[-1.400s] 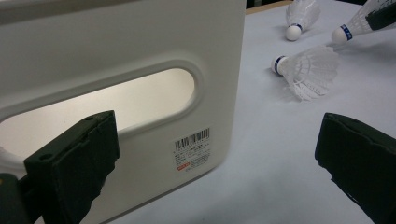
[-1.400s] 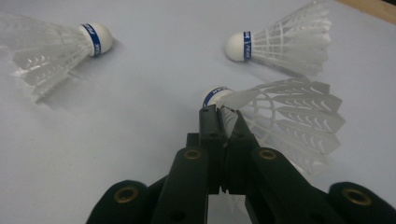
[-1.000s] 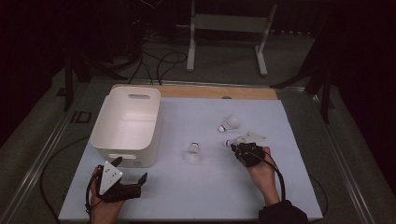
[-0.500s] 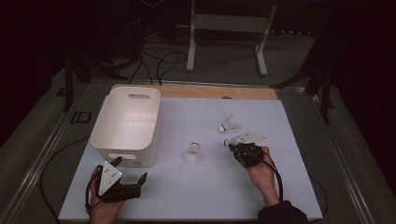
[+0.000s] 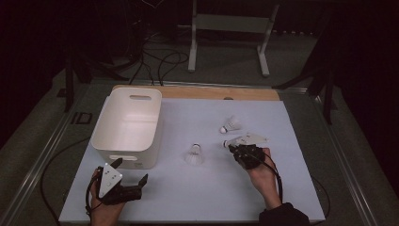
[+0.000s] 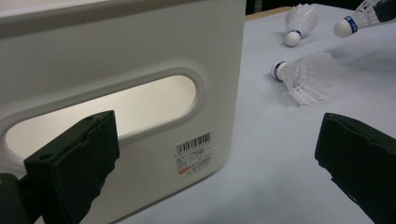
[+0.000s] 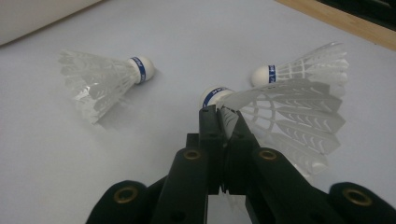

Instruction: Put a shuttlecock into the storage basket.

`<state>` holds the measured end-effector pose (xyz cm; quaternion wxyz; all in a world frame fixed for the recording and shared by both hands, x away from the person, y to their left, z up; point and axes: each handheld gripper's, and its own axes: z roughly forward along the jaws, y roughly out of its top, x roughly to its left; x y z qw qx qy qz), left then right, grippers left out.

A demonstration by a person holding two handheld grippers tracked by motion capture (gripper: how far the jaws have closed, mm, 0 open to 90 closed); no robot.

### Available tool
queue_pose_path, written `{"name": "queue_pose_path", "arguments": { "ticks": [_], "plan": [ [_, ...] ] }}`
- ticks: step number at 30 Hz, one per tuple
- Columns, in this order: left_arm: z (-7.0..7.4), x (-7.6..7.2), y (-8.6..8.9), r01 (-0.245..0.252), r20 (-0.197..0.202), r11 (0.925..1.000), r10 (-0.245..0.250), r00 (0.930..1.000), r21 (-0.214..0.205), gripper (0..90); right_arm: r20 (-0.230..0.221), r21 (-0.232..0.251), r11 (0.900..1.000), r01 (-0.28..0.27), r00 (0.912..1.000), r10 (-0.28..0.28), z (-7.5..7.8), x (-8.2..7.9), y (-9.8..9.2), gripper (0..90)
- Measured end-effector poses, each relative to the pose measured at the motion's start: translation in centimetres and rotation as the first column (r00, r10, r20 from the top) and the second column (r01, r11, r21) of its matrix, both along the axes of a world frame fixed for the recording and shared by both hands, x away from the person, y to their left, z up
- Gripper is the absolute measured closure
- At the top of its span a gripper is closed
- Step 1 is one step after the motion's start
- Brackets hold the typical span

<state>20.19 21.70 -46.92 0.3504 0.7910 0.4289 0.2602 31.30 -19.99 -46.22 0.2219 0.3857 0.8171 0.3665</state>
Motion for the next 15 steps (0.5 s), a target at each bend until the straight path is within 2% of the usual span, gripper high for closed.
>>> {"name": "queue_pose_path", "arguments": {
  "ticks": [6,9,15],
  "plan": [
    [0.04,-0.07,0.02,-0.002,0.003,1.0000,0.002,1.0000,0.001,0.4,0.005,0.005,1.0000,-0.003,1.0000,0.003,0.23,-0.10,0.07,88.2],
    [0.03,-0.08,0.01,-0.002,0.006,1.0000,0.002,1.0000,-0.001,0.4,0.001,0.025,0.9997,0.001,1.0000,-0.001,0.31,-0.11,0.06,88.2],
    [0.04,-0.10,-0.01,-0.001,0.009,1.0000,0.001,1.0000,-0.002,0.4,0.005,0.025,0.9997,-0.006,1.0000,0.006,0.52,-0.20,0.12,88.2]
  ]
}}
